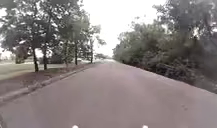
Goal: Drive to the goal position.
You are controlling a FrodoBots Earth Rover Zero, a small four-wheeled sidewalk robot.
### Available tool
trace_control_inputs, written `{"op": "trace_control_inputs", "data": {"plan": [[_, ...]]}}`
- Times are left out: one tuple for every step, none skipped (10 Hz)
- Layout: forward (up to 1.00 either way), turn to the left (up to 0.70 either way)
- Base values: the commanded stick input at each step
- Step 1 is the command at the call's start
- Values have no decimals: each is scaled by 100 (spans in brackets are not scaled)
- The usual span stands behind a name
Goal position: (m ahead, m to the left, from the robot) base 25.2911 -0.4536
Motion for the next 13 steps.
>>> {"op": "trace_control_inputs", "data": {"plan": [[70,0],[70,0],[70,0],[70,0],[70,0],[70,0],[70,2],[70,12],[70,7],[70,0],[70,0],[70,0],[70,0]]}}
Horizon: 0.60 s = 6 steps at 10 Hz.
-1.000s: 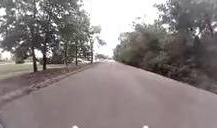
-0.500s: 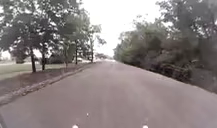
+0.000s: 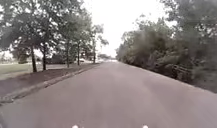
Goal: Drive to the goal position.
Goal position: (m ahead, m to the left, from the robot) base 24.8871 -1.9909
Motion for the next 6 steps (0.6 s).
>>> {"op": "trace_control_inputs", "data": {"plan": [[70,0],[70,0],[70,0],[70,0],[70,0],[70,0]]}}
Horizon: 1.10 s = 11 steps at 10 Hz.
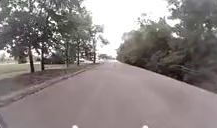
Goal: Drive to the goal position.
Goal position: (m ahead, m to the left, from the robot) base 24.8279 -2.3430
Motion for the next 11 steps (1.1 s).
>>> {"op": "trace_control_inputs", "data": {"plan": [[70,0],[70,0],[70,0],[70,0],[70,0],[70,0],[70,0],[70,0],[70,0],[70,0],[70,0]]}}
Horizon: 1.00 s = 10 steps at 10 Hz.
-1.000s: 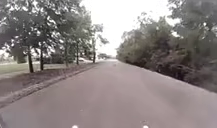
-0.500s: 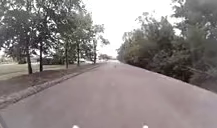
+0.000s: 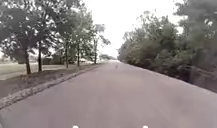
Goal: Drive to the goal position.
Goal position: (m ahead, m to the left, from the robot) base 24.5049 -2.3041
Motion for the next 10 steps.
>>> {"op": "trace_control_inputs", "data": {"plan": [[70,0],[70,-25],[70,-19],[70,-7],[70,-1],[70,0],[70,0],[70,0],[70,0],[70,0]]}}
